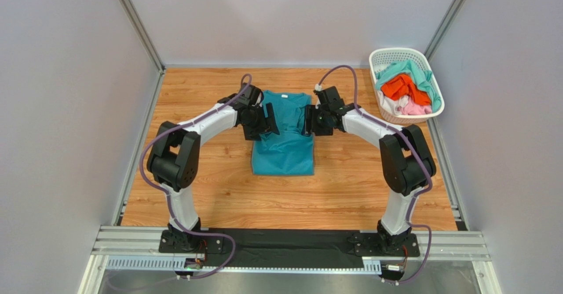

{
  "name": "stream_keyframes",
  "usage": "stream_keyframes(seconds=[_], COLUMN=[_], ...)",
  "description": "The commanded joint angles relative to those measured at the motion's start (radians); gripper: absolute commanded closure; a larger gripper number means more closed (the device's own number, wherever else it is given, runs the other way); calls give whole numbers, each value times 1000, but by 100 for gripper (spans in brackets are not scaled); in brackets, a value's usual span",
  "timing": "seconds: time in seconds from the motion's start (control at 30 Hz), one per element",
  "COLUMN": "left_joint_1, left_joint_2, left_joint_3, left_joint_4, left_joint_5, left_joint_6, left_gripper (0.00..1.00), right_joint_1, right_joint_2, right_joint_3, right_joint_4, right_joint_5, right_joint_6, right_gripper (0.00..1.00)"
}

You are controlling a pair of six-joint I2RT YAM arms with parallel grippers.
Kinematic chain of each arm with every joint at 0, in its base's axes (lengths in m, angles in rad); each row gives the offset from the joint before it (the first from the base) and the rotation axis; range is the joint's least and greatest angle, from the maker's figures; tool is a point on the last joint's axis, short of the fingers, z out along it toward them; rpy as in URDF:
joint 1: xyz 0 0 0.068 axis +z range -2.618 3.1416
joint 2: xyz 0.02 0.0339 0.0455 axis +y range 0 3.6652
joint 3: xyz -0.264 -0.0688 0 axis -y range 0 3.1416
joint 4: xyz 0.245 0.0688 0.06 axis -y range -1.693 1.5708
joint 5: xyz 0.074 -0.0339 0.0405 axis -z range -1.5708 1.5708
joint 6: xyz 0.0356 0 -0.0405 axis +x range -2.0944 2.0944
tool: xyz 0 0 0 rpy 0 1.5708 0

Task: Fold and stack the t-shirts
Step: Fold the tshirt

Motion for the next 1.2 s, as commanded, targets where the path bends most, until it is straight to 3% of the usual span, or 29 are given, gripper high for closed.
stream_keyframes(seconds=[0.0, 0.07, 0.13, 0.17, 0.37, 0.57, 0.83, 1.17], left_joint_1=[5, 5, 5, 5, 5, 5, 4, 4], left_joint_2=[-72, -109, -169, -188, -387, -560, -766, -806], left_joint_3=[30, 17, -12, -26, -174, -383, -659, -704], left_joint_4=[17, 20, 21, 24, 18, 14, 32, 43], left_joint_5=[40, 42, 40, 38, -14, -61, -103, -181], left_joint_6=[-2, -3, -7, -8, -16, -45, -57, -33], left_gripper=[13, 4, 0, 0, 0, 0, 0, 0], right_joint_1=[0, 1, 6, 14, 84, 161, 193, 166], right_joint_2=[-92, -150, -192, -210, -345, -338, -125, 142], right_joint_3=[33, 18, -24, -42, -149, -185, -75, 197], right_joint_4=[30, 31, 36, 38, 50, 79, 97, 73], right_joint_5=[-59, -75, -93, -98, -121, -147, -173, -84], right_joint_6=[-10, -5, 1, 3, 7, 10, 9, -11], right_gripper=[34, 29, 15, 0, 0, 0, 0, 0])
